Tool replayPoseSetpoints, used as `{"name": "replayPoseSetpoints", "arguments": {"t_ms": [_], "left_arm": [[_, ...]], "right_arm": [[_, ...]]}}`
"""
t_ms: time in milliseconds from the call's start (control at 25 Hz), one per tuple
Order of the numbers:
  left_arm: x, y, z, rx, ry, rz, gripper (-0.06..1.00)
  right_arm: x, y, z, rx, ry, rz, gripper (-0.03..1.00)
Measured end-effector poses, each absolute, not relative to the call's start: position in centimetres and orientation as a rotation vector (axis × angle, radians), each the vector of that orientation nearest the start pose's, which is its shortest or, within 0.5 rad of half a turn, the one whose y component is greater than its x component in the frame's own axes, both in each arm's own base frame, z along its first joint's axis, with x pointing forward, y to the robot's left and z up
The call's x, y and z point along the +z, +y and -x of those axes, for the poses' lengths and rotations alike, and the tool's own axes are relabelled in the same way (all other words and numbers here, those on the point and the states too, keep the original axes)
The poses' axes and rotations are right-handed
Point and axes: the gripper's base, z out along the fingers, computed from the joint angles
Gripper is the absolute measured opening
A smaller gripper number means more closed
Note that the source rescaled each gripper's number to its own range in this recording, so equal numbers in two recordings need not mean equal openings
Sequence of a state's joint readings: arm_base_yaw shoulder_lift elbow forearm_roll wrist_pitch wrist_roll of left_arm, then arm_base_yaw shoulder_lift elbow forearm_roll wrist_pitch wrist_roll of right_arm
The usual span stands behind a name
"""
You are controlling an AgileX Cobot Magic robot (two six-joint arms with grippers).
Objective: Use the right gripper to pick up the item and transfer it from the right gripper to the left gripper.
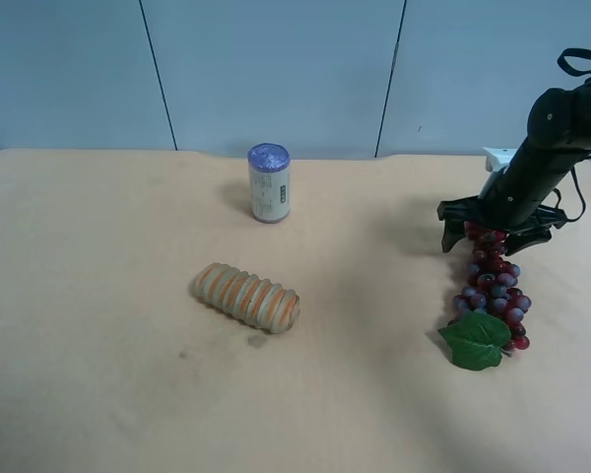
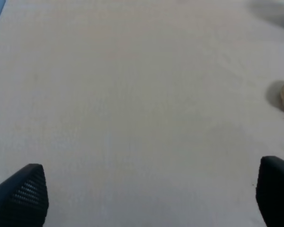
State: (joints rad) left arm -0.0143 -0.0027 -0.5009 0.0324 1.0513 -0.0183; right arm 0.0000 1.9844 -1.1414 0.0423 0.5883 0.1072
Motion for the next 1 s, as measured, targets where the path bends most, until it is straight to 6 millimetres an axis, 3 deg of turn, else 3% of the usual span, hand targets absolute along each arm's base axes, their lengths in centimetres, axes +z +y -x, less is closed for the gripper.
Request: {"name": "replayPoseSetpoints", "arguments": {"t_ms": [200, 320, 560, 640, 1000], "left_arm": [[27.83, 0.26, 0.5, 0.018, 2.031, 0.005, 0.81], [27.83, 0.26, 0.5, 0.018, 2.031, 0.005, 0.81], [27.83, 0.26, 0.5, 0.018, 2.031, 0.005, 0.81], [27.83, 0.26, 0.5, 0.018, 2.031, 0.005, 0.81], [27.83, 0.26, 0.5, 0.018, 2.031, 0.005, 0.81]], "right_arm": [[11.97, 0.15, -36.74, 0.049, 2.908, -0.219, 0.75], [11.41, 0.14, -36.75, 0.049, 2.919, -0.24, 0.66], [11.27, 0.14, -36.75, 0.05, 2.921, -0.266, 0.14], [11.27, 0.14, -36.75, 0.05, 2.921, -0.266, 0.04], [11.27, 0.0, -36.75, 0.022, 2.925, -0.205, 0.04]]}}
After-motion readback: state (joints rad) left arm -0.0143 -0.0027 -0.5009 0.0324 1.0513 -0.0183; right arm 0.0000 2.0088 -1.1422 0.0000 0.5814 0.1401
